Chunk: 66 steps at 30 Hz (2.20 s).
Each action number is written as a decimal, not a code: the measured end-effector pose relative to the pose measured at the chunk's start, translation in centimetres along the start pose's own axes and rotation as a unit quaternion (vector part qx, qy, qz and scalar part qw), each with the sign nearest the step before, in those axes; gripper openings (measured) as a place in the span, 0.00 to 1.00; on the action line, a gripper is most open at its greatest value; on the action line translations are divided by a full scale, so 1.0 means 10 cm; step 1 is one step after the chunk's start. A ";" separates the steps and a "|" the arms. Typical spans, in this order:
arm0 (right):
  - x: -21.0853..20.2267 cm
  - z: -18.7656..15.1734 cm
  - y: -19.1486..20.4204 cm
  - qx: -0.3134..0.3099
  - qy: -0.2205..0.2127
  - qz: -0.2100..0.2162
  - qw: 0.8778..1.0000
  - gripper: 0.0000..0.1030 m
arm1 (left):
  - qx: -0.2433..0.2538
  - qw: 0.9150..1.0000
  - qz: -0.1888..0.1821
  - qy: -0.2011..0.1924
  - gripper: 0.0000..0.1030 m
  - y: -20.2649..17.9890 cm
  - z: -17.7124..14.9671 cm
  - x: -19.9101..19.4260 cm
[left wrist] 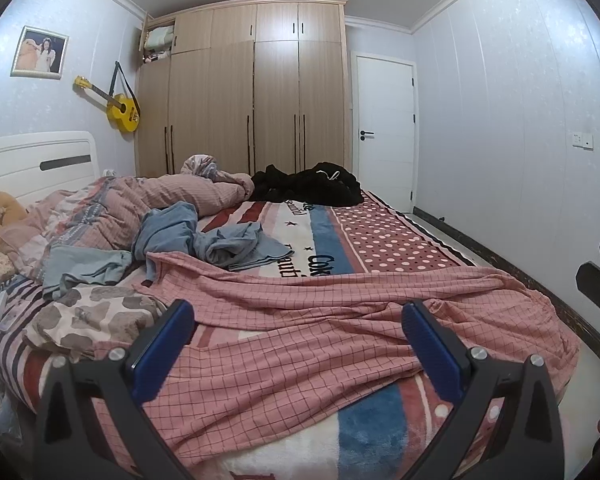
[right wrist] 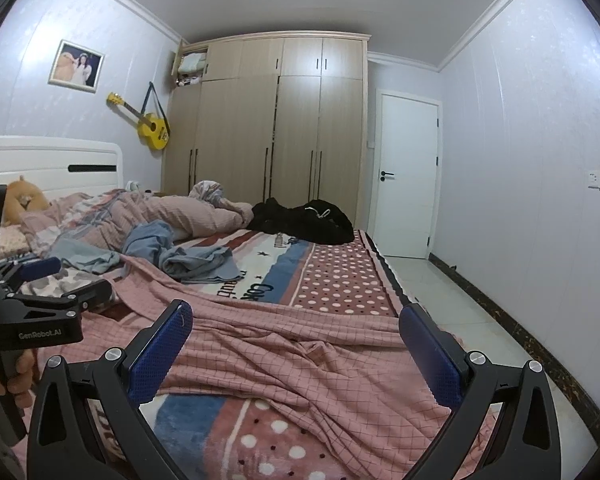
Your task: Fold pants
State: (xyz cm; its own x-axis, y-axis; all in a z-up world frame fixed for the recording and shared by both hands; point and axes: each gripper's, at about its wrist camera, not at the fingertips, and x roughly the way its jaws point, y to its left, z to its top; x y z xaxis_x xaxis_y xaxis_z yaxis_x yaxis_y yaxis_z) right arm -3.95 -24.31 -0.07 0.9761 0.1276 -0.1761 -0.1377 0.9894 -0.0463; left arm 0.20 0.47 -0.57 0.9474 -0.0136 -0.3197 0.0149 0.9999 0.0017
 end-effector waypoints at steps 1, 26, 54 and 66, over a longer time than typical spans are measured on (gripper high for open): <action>0.00 0.01 -0.01 0.000 0.001 0.000 1.000 1.00 | 0.000 1.000 0.000 0.000 0.99 0.00 0.00 0.00; 0.00 0.02 -0.01 -0.002 0.003 -0.002 1.000 1.00 | -0.002 1.000 -0.006 0.004 0.99 -0.04 0.01 0.03; 0.01 0.01 -0.04 0.002 0.005 -0.002 1.000 1.00 | -0.003 1.000 -0.009 0.004 0.99 -0.06 0.01 0.03; 0.16 -0.15 -0.04 0.015 0.029 -0.013 0.999 1.00 | -0.081 0.996 0.015 0.040 0.99 0.58 -0.14 0.29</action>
State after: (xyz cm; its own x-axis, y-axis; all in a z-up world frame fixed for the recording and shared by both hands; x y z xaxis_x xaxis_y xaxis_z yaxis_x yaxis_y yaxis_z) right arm -2.61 -24.63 -1.77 0.9676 0.0987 -0.2324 -0.1065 0.9941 -0.0214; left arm 2.54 6.22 -2.83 0.9183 0.0095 -0.3958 -0.0699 0.9879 -0.1383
